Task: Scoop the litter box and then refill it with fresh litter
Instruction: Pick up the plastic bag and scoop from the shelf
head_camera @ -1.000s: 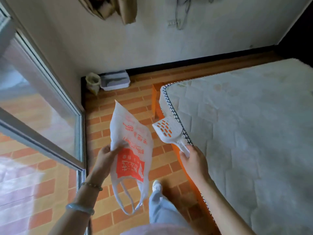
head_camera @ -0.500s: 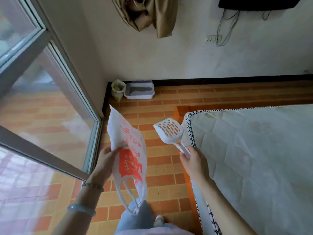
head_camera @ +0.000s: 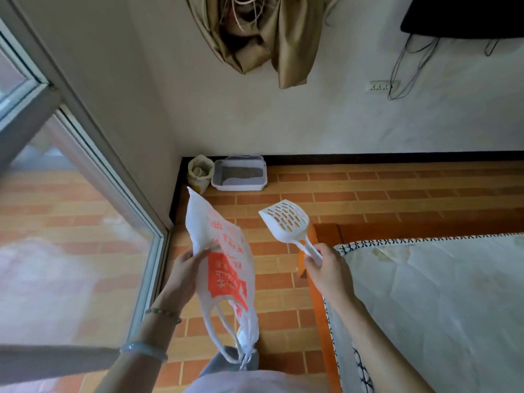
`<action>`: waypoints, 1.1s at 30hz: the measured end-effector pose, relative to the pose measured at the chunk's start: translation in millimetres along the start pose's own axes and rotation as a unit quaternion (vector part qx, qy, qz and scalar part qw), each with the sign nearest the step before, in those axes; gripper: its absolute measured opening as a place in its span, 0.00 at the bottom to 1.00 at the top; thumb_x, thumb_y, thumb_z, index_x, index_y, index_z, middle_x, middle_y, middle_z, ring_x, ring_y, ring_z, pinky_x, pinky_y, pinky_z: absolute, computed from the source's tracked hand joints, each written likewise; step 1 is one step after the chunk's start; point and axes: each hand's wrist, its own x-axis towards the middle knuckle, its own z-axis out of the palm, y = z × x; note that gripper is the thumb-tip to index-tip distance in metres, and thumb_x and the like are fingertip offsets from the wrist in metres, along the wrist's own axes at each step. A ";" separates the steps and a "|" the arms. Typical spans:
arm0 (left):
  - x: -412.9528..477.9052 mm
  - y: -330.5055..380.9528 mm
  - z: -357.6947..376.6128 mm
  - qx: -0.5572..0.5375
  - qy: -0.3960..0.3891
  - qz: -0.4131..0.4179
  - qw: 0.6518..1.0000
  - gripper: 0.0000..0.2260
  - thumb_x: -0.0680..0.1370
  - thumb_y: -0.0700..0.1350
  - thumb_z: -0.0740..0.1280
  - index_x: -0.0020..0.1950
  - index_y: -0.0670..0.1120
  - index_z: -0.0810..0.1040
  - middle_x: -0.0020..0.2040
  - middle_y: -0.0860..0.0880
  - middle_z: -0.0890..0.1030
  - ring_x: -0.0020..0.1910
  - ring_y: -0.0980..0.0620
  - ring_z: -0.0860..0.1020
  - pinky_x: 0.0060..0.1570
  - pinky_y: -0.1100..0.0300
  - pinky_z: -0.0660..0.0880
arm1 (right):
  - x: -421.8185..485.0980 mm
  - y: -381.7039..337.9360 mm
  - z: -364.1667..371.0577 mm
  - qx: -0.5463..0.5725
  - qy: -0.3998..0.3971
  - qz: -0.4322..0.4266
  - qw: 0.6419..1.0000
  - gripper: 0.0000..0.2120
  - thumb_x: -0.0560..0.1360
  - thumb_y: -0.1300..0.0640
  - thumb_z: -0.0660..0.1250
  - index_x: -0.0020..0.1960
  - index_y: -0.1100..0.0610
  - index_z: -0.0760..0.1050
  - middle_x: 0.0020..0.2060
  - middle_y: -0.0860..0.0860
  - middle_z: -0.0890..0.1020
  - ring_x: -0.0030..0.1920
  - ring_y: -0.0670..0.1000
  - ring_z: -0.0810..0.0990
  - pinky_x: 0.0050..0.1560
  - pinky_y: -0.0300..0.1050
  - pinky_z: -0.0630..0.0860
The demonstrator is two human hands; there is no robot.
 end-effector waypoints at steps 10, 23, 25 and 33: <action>134.1 78.3 25.5 0.002 -0.006 -0.009 1.000 0.20 0.66 0.48 0.73 0.54 0.41 0.78 0.45 0.39 0.83 0.44 0.37 0.82 0.41 0.45 0.80 | 155.8 -12.2 11.6 -0.008 0.004 0.033 0.999 0.07 0.75 0.54 0.67 0.49 0.57 0.76 0.33 0.46 0.74 0.30 0.40 0.69 0.26 0.32 0.57; 326.9 170.4 87.8 -0.043 0.047 0.003 0.998 0.19 0.68 0.50 0.73 0.55 0.42 0.77 0.45 0.39 0.83 0.43 0.39 0.83 0.38 0.48 0.80 | 416.2 2.4 14.6 -0.012 -0.035 -0.022 0.999 0.11 0.75 0.52 0.67 0.54 0.57 0.77 0.34 0.45 0.74 0.27 0.40 0.71 0.26 0.30 0.63; 353.9 183.3 98.2 -0.050 0.063 0.005 0.997 0.18 0.69 0.48 0.72 0.55 0.41 0.77 0.47 0.38 0.83 0.44 0.38 0.82 0.38 0.49 0.80 | 454.3 3.3 13.8 -0.025 -0.043 -0.032 0.998 0.12 0.75 0.52 0.67 0.55 0.57 0.77 0.35 0.45 0.75 0.26 0.41 0.71 0.25 0.30 0.63; 439.1 224.8 111.6 -0.095 0.116 -0.004 0.989 0.15 0.72 0.42 0.71 0.56 0.38 0.77 0.50 0.35 0.82 0.47 0.36 0.81 0.42 0.46 0.79 | 568.4 -10.9 27.9 -0.052 -0.093 -0.065 0.992 0.11 0.75 0.51 0.67 0.54 0.55 0.76 0.37 0.46 0.77 0.29 0.42 0.73 0.27 0.32 0.65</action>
